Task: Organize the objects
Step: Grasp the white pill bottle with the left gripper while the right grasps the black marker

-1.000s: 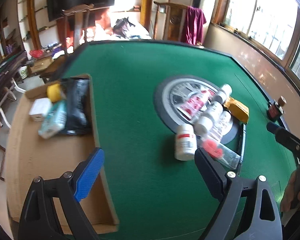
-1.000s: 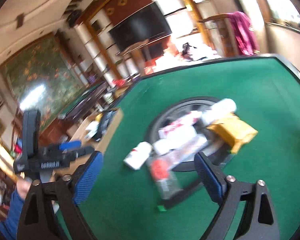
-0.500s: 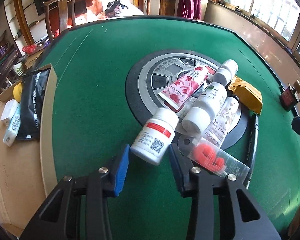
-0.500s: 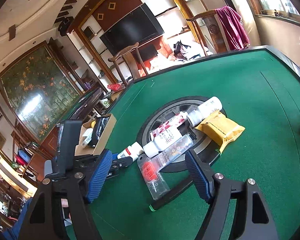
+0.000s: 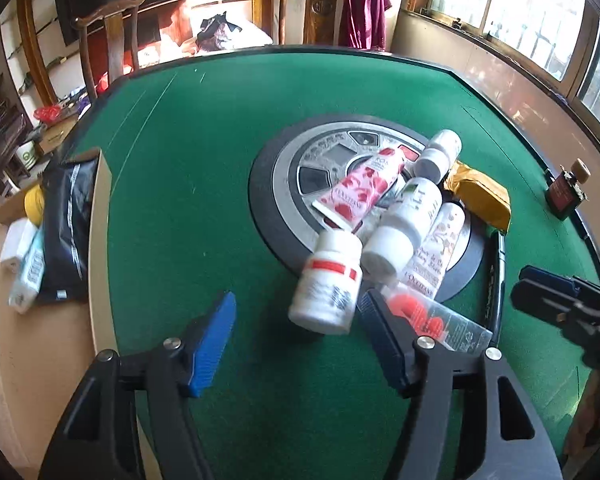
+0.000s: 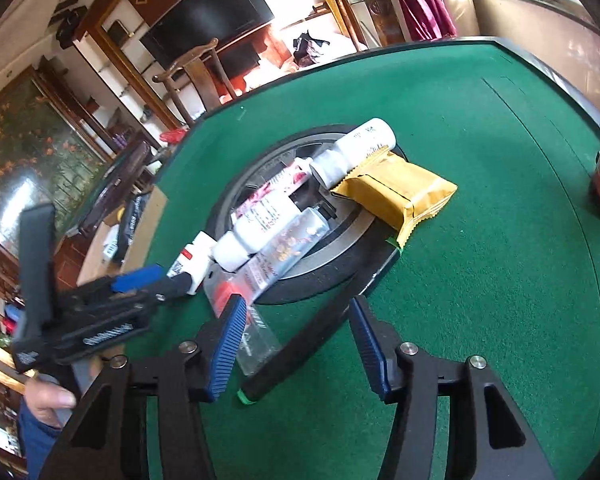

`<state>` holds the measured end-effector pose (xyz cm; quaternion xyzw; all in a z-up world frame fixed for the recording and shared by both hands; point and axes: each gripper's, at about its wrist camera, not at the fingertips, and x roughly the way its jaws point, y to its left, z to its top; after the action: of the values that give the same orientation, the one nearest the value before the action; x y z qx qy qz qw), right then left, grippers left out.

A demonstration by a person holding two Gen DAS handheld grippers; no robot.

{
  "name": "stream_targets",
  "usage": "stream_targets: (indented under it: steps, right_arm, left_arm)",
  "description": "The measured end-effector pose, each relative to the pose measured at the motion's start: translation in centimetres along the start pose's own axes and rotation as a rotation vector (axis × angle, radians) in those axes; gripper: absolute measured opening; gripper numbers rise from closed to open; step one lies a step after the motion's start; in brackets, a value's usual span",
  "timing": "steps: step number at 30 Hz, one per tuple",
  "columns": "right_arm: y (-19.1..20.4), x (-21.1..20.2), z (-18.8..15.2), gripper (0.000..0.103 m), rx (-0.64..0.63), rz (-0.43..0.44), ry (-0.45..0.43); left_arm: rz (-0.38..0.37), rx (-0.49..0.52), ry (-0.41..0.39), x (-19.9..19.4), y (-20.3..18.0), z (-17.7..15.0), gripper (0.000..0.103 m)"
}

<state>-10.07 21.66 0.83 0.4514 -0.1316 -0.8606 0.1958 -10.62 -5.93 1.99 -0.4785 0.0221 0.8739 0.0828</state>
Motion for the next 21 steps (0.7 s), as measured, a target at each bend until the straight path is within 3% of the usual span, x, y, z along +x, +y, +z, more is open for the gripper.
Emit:
stream_targets:
  steps: [5,7,8,9,13,16,21]
  right_arm:
    - [0.5,1.6,-0.2,0.058,-0.027,-0.067,0.028]
    - [1.0,2.2,-0.5,0.052,-0.077,-0.104,0.036]
    - [1.2,2.5,-0.6,0.043,-0.105,-0.124,0.045]
    - [1.4,2.6,-0.7,0.031,-0.142,-0.149,0.041]
    - [0.7,1.7,-0.8,0.017,-0.220,-0.207,0.060]
    - [-1.0,0.9,-0.5,0.015,-0.195,-0.206,0.069]
    - [-0.5,0.8,-0.3,0.015,-0.181,-0.151,0.054]
  left_arm:
    - [0.019,0.029,0.037,1.9,-0.7,1.9,0.065]
    - [0.020,0.022,0.035,2.5,-0.9,2.0,0.062]
    - [0.016,0.015,0.037,2.7,-1.0,2.2,0.055]
    - [0.012,0.007,0.047,2.9,-0.9,2.1,0.033]
    - [0.049,-0.004,0.036,2.8,-0.7,1.4,0.033]
    - [0.039,-0.023,0.013,2.5,-0.3,0.8,0.033]
    - [0.017,-0.044,-0.003,2.2,0.4,0.4,0.033]
